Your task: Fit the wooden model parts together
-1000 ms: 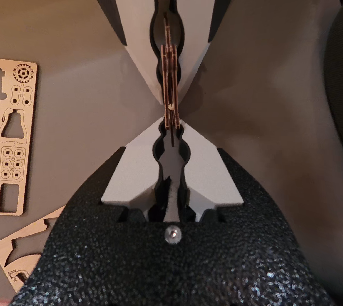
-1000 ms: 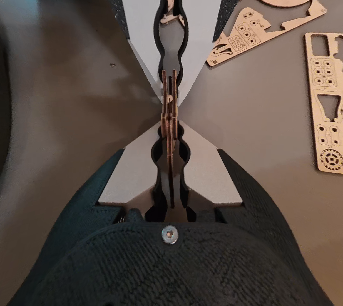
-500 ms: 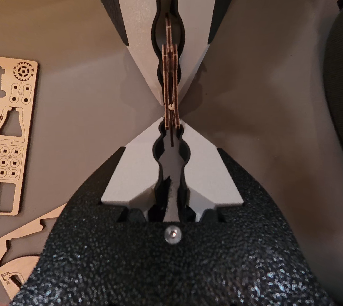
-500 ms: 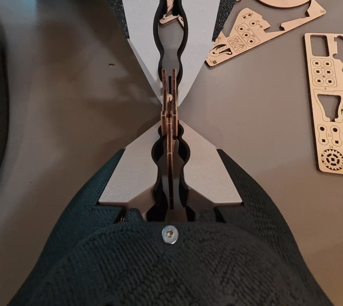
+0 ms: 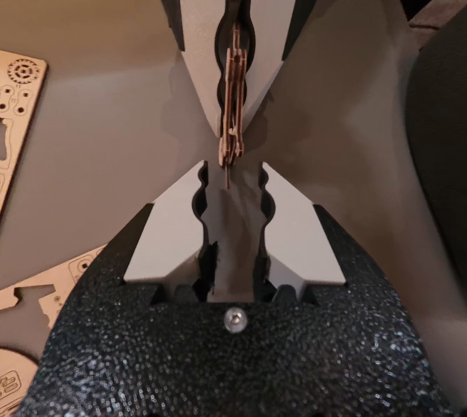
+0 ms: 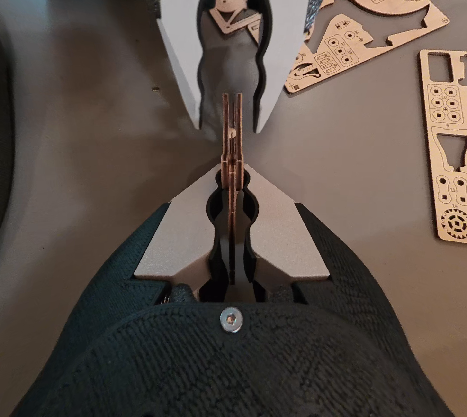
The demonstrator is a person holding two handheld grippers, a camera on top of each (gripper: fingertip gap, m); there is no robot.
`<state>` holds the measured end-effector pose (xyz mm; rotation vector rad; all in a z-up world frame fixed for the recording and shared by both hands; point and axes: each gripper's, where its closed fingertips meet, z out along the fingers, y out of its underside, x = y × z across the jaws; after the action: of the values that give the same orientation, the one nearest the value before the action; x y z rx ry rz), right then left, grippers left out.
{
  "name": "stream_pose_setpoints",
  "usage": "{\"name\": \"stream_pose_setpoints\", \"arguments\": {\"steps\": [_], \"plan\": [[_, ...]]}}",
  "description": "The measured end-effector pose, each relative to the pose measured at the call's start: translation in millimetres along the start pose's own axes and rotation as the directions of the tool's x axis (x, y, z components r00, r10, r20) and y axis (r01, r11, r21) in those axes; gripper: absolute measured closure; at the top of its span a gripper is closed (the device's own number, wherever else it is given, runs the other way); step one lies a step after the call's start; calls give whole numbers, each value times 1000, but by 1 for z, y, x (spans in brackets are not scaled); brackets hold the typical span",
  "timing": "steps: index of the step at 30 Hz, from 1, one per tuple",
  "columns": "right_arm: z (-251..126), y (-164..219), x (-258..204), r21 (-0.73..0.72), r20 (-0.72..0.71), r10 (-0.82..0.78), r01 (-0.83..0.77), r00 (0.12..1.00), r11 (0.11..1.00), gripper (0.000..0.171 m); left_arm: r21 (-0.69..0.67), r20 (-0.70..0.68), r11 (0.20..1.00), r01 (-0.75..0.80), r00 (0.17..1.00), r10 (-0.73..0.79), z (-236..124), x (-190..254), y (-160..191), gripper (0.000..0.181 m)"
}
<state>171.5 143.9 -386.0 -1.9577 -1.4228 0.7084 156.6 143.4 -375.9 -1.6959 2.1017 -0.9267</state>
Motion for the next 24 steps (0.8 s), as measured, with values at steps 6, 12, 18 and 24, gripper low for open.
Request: {"name": "stream_pose_setpoints", "arguments": {"steps": [6, 12, 18, 24], "plan": [[0, 0, 0, -3, -2, -8, 8, 1000, 1000, 163, 20, -14, 1000, -22, 1000, 22, 11, -1, 0, 169], [0, 1, 0, -16, -6, -31, 31, 1000, 999, 163, 56, -26, 998, -25, 999, 27, 11, -2, -1, 173], [0, 1, 0, -54, -13, -52, 52, 999, 997, 163, -16, 41, 997, -70, 997, 71, 12, -3, 2, 174], [1, 3, 0, -129, -33, -106, 101, 994, 986, 163, -110, 111, 989, -96, 988, 109, 13, -4, 3, 175]]}}
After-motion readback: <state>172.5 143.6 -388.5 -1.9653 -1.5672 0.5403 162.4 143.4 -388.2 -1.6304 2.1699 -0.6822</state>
